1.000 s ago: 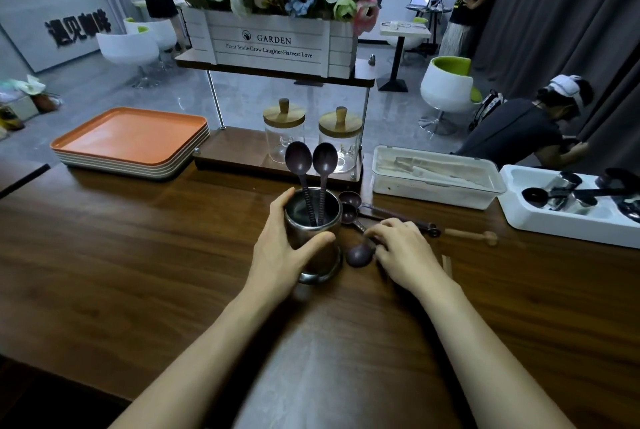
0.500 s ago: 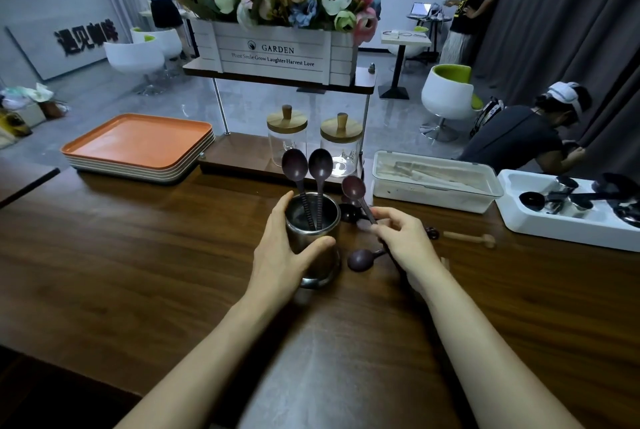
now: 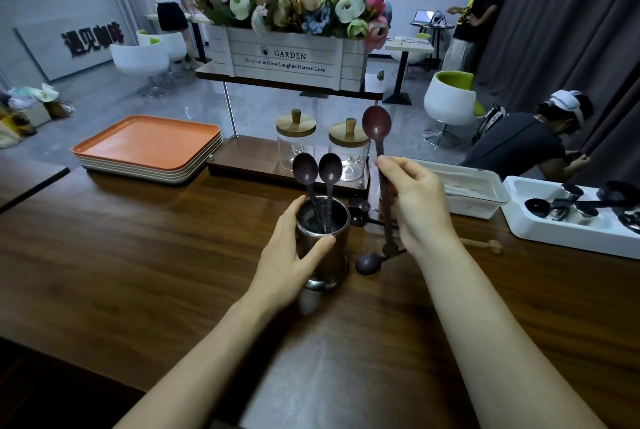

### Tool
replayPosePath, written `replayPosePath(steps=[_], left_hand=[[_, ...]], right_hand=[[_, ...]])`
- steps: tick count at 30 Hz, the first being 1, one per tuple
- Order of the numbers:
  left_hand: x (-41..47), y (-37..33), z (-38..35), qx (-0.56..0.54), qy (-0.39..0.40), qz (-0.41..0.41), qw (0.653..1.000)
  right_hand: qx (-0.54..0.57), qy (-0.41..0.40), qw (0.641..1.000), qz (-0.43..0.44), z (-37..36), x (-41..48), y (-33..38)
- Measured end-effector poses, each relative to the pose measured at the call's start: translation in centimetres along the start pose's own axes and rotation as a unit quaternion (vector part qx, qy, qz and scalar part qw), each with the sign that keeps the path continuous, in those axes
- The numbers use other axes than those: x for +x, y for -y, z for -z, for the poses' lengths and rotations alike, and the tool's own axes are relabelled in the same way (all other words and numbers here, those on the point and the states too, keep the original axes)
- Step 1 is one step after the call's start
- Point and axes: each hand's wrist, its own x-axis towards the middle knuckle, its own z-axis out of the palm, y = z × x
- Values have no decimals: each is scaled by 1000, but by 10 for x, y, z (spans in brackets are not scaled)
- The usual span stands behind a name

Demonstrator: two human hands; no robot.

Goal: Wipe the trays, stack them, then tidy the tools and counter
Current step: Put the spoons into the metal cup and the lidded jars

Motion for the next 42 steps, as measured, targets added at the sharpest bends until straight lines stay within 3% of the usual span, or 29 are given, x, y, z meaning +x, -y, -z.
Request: replayPosePath(steps=[11, 22, 27, 35, 37, 40, 42], left_hand=[[2, 2, 5, -11, -7, 1, 1000], [7, 8, 3, -6, -15, 8, 1000], [9, 7, 3, -1, -20, 10, 1000], [12, 5, -3, 5, -64, 20, 998], [13, 4, -5, 12, -78, 21, 997], [14, 2, -7, 34, -77, 11, 996], [14, 1, -7, 38, -76, 10, 996]], right_hand=[[84, -24, 996, 20, -10, 2, -2], [-97, 0, 995, 37, -15, -9, -46], [-217, 32, 973, 75, -15, -4, -56], [-165, 13, 985, 42, 11, 10, -74], [-276, 12, 960, 37, 34, 15, -81], [-549, 68, 833, 19, 69, 20, -98], [-601, 106, 792, 10, 80, 20, -105]])
